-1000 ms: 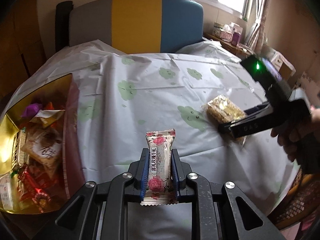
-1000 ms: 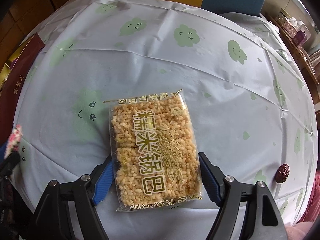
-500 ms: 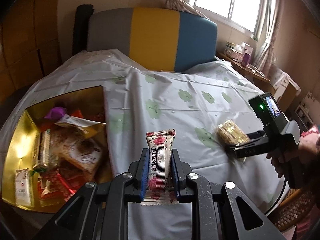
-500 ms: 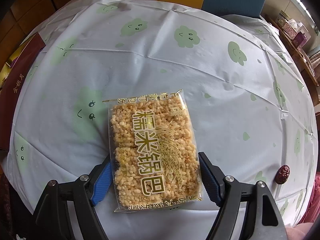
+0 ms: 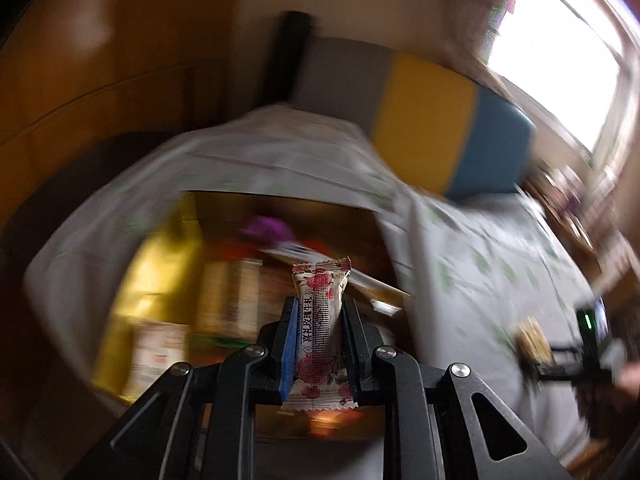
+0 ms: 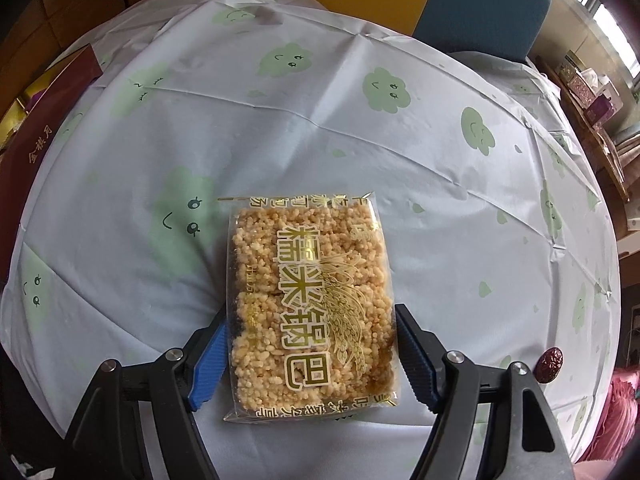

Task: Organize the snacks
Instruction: 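Carry the milk bar into the gold tray and open the left gripper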

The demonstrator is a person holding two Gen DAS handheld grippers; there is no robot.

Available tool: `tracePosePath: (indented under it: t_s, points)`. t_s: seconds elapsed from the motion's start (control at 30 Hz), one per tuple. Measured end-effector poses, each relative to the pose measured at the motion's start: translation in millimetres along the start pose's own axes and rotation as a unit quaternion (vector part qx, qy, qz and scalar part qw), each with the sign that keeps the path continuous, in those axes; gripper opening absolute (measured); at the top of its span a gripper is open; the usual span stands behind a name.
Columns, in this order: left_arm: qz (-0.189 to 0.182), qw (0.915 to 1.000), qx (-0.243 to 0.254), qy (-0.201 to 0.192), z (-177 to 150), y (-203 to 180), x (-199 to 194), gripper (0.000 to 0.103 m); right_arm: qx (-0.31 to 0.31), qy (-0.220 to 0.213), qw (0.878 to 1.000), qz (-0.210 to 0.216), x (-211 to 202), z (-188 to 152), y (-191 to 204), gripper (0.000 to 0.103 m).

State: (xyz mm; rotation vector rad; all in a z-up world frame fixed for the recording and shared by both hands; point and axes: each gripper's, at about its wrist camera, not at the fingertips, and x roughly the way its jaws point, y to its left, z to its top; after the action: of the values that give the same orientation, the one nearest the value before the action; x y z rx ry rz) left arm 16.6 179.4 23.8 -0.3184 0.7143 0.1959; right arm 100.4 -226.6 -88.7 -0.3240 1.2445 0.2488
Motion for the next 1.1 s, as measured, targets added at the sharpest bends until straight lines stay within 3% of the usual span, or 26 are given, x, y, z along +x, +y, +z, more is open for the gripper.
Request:
tracePosePath:
  t_s: [0.13,0.27,0.57,0.83,1.1]
  points:
    - [0.039,0.9977,-0.056,-0.001,4.1,48.5,-2.8,0.021,-0.01,-0.004,1.0,-0.009,-1.9,0.2,6.4,0.076]
    - [0.04,0.9947,-0.092,0.021,-4.6,66.8,5.4,0.021,-0.013,-0.005,1.0,-0.013,-13.0,-0.1,13.5,0.076]
    - [0.013,0.9962,-0.065,0.056,-16.1,32.9,39.0,0.026,-0.013,-0.006,1.0,-0.013,-14.7,-0.7,15.7,0.076]
    - [0.054,0.9933,-0.038,0.095,-37.7,32.8,63.3,0.026,-0.013,-0.006,1.0,-0.012,-15.8,-0.1,14.0,0.076]
    - [0.076,0.9935,0.0,0.084,-43.6,19.5,59.5,0.026,-0.017,-0.005,1.0,-0.013,-14.9,0.6,13.6,0.076]
